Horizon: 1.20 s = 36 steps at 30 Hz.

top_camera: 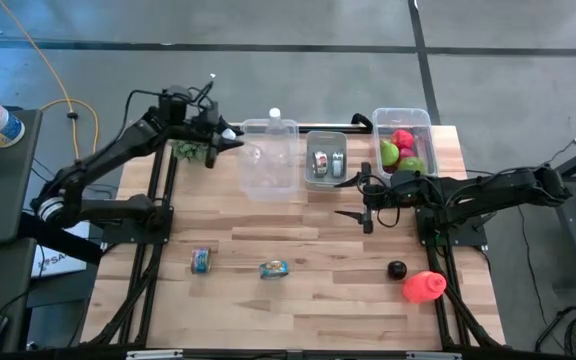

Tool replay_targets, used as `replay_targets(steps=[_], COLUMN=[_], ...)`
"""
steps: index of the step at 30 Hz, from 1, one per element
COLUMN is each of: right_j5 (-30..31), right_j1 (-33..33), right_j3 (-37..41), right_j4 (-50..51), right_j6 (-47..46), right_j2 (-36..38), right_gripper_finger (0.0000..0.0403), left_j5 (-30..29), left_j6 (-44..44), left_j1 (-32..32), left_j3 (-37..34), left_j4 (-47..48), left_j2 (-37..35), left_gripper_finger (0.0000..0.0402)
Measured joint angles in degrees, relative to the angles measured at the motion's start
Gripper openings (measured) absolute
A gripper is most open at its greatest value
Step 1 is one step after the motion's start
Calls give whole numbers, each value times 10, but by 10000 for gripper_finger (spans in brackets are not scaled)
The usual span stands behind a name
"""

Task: Pick & Place Food Item
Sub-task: Adjust the transparent bottle

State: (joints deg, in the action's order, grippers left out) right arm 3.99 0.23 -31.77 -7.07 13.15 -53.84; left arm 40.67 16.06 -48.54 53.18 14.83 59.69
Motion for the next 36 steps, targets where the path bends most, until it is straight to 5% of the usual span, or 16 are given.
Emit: replay_targets(steps=[13, 20, 29, 36], right_j5=[0, -16, -16, -14], right_j1=[0, 0, 0, 0], right_j3=[0, 0, 0, 0], right_j4=[0, 5, 9, 9], right_j6=[-27, -44, -44, -40], right_j2=[0, 0, 0, 0], right_gripper_finger=[309, 309, 309, 309], left_j5=[-184, -200, -232, -244], left_j6=[53, 66, 46, 49], left_j1=[100, 122, 123, 124], left_j3=[155, 230, 236, 236], left_j4=[137, 183, 184, 186], left_j2=[133, 197, 204, 204], left_gripper_finger=[130, 130, 132, 181])
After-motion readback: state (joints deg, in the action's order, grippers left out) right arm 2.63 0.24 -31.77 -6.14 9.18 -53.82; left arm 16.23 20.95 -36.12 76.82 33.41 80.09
